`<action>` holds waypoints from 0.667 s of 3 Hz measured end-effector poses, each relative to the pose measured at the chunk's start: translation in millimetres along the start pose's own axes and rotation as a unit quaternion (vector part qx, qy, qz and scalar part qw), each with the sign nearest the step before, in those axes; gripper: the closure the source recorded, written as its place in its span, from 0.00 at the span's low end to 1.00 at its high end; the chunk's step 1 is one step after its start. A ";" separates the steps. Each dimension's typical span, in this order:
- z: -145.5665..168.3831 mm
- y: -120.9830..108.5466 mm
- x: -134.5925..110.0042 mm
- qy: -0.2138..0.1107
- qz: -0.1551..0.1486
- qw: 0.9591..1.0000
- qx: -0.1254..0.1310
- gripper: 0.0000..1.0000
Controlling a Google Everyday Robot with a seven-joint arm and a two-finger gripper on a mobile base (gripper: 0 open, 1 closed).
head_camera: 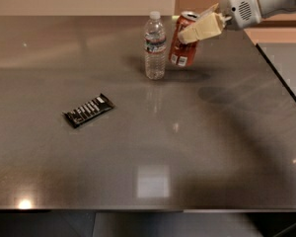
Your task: Pick coke can
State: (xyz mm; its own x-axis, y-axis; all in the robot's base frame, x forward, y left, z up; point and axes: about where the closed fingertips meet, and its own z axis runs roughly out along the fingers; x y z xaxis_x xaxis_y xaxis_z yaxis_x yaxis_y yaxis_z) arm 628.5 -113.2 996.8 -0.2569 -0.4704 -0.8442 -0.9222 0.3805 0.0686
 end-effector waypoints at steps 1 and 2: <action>-26.6 10.6 -32.4 -0.011 -0.039 0.999 -0.025 1.00; -25.7 10.4 -32.1 -0.011 -0.039 0.999 -0.025 1.00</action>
Offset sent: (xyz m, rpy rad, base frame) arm -0.0078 -0.0007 0.0289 0.0072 -0.0254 0.0687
